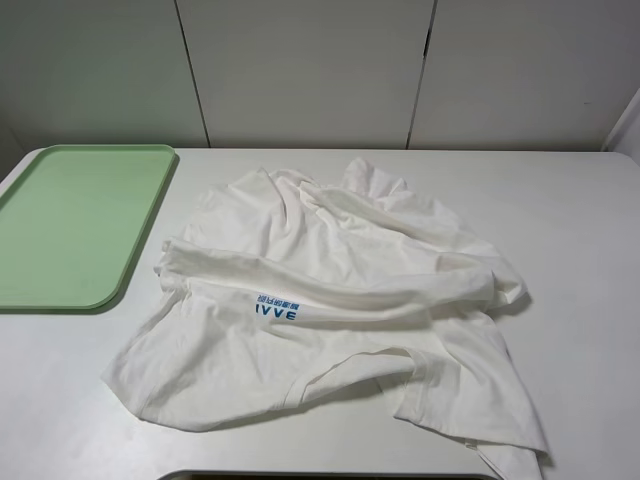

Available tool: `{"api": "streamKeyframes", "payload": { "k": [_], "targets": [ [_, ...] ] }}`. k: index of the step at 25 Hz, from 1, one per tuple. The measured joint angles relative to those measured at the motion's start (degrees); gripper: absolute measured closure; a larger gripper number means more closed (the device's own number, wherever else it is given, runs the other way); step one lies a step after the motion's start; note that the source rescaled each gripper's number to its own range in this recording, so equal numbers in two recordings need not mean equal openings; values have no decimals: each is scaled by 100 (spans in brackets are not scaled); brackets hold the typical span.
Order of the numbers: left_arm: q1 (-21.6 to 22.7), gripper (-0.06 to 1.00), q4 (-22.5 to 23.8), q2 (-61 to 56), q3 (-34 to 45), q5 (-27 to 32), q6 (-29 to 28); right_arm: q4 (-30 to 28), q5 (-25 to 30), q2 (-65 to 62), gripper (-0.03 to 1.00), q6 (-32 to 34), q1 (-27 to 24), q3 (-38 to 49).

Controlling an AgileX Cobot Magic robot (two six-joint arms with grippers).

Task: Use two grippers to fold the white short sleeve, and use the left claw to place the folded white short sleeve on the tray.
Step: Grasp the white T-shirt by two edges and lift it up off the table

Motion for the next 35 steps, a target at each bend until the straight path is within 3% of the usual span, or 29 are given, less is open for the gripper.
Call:
{"api": "streamKeyframes", "payload": {
  "k": [35],
  "targets": [
    [0,0,18,0,0,10,0,0,0,0,-3,0,36,0]
  ]
}}
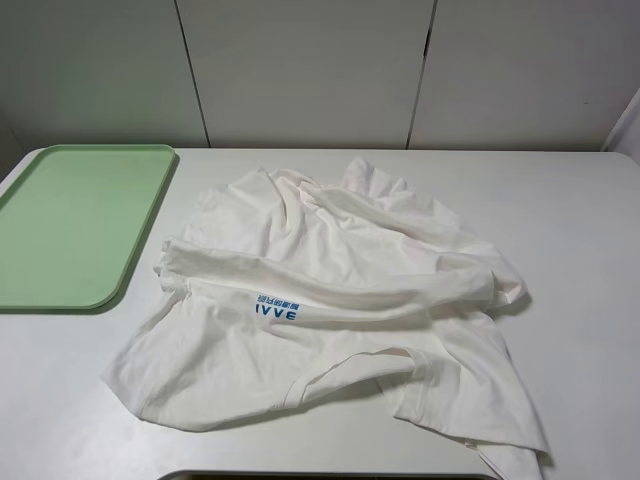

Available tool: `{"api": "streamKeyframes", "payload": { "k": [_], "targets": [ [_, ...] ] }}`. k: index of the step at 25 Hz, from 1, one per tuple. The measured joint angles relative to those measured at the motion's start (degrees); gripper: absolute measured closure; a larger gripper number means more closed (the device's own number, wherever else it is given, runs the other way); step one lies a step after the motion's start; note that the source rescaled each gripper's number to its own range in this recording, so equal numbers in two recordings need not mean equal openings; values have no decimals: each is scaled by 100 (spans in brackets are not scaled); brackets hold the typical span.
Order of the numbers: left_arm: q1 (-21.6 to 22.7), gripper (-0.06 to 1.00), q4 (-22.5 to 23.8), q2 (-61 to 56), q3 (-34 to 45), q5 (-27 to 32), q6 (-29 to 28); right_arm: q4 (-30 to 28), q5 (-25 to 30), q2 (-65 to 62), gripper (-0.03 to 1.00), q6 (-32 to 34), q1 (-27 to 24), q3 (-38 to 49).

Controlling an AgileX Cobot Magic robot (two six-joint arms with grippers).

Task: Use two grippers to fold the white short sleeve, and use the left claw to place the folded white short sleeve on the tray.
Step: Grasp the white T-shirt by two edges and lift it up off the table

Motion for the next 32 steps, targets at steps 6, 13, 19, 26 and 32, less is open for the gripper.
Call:
{"api": "streamKeyframes", "payload": {
  "k": [6,13,19,26,32],
  "targets": [
    [0,0,5,0,0,0,0,0,0,0,-3,0,306,0],
    [0,0,5,0,0,-5,0,0,0,0,-3,5,454,0],
    [0,0,-75,0,0,-5,0,0,0,0,-3,20,465,0],
    [0,0,-177,0,0,-5,0,0,0,0,-3,23,465,0],
    [0,1,-710,73,0,0,19,551,0,30,-3,-61,465,0]
  ]
}}
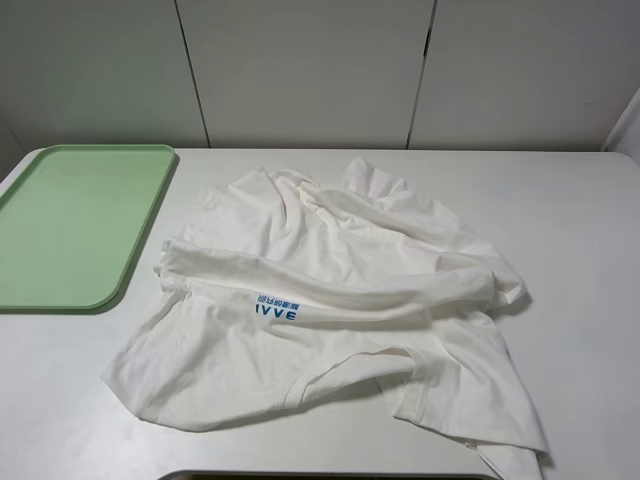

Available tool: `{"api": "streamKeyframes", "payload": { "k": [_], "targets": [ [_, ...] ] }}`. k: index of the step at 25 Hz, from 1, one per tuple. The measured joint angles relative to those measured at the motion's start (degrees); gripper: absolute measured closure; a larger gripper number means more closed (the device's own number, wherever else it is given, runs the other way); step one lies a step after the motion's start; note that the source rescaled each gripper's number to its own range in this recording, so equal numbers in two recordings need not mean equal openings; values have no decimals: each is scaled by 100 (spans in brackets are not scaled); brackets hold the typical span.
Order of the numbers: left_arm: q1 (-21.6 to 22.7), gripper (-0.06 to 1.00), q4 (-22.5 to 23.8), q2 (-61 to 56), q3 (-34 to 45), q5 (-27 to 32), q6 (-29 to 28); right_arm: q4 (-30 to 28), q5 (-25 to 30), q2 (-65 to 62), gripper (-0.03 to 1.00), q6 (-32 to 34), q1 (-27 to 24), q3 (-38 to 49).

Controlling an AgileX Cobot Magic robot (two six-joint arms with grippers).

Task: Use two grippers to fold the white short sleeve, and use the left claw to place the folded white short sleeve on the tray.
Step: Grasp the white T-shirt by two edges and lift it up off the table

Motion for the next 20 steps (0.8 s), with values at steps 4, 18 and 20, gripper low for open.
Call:
{"api": "streamKeyframes", "payload": {
  "k": [4,18,20],
  "targets": [
    [0,2,-245,407,0,0,248,493,0,501,-3,-442,145,-7],
    [-222,3,-1014,3295,-850,-644,2388,1147,-92,3876,-3,-2257,584,-1543],
    [-222,3,-1161,3732,-1089,-789,2546,1147,-154,4299,-3,-2356,584,-1841]
  ]
}}
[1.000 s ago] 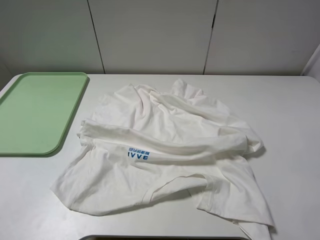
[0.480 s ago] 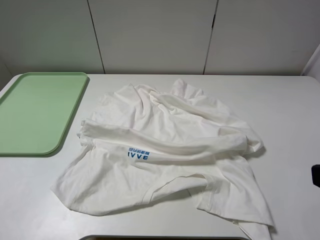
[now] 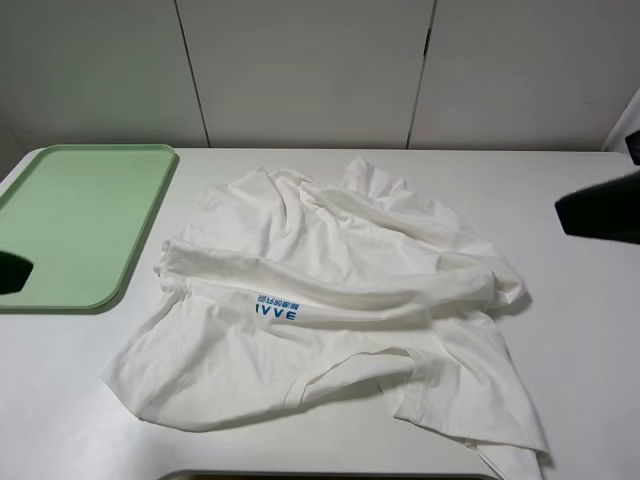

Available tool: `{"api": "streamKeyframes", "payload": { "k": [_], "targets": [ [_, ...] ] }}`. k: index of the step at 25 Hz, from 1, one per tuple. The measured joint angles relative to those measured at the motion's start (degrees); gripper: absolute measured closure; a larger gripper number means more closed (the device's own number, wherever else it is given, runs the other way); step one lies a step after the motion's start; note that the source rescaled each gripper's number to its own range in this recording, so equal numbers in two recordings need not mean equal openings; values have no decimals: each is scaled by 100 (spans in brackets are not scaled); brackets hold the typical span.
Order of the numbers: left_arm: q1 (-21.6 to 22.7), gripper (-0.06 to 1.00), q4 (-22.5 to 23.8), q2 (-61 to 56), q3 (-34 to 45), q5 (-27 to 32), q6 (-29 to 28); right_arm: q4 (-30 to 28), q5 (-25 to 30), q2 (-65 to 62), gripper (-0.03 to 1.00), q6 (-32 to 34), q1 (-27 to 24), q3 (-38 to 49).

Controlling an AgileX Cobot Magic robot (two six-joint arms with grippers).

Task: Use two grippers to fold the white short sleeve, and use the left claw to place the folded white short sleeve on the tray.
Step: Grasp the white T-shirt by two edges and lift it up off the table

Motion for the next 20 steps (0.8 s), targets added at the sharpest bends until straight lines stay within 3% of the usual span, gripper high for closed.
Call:
{"api": "streamKeyframes", "payload": {
  "k": [5,14,20],
  "targets": [
    [-107,3,-520,1325,-790,-22,538,-9,45,1112,-3,-105,0,-614],
    [-443,3,-546,3351,-1698,-46,1014,-253,100,2635,-3,-295,0,-971],
    [-461,3,-551,4278,-1733,-162,1226,-782,-237,3655,-3,-773,0,-990]
  ]
}}
